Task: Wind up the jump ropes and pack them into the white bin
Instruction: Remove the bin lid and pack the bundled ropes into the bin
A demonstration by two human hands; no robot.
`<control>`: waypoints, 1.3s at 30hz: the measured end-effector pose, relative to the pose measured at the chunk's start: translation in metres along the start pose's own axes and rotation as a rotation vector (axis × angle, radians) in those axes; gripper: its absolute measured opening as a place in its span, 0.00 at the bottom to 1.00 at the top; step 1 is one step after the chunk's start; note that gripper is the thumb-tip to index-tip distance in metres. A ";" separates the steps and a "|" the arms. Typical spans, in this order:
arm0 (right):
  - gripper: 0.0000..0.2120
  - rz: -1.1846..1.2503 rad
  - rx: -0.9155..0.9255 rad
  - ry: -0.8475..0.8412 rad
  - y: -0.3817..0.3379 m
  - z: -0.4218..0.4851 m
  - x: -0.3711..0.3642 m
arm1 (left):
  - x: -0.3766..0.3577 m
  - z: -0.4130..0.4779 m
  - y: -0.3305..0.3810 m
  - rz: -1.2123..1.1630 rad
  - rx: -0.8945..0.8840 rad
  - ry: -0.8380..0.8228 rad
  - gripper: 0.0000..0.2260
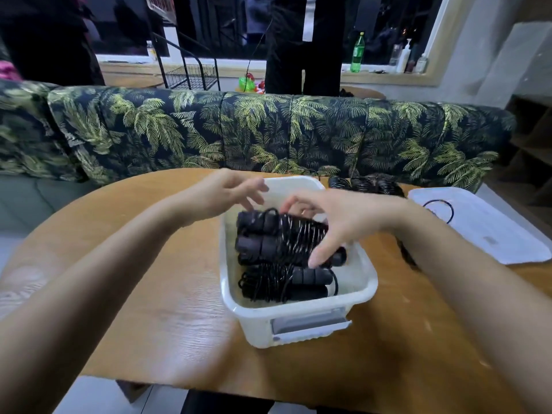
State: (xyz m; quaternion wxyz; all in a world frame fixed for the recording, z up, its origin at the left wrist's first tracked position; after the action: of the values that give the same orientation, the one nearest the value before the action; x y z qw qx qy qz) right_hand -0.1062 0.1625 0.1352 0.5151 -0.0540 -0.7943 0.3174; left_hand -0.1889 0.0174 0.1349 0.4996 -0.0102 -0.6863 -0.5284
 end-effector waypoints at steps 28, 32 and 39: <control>0.30 0.037 -0.269 0.592 0.071 0.024 0.012 | -0.002 0.048 -0.045 0.753 0.384 0.173 0.27; 0.30 0.341 -0.116 0.554 0.075 0.045 0.007 | -0.007 0.067 -0.065 0.661 0.350 0.101 0.23; 0.28 0.387 -0.132 0.542 0.082 0.069 0.015 | 0.013 0.078 -0.085 0.647 0.303 0.165 0.21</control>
State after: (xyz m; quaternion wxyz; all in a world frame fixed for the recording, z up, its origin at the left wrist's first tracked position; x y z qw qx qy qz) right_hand -0.1915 0.2031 0.0825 0.6331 -0.3192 -0.6225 0.3314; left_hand -0.2943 0.0307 0.0878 0.6907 -0.1100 -0.6752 -0.2345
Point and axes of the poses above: each hand's wrist, its own z-axis towards the middle knuckle, its own x-axis out of the back of the hand, y = z × x, the point moved 7 cm from there along z, towards the middle knuckle, and after that the axes turned 3 degrees about -y, right-handed, at the moved point
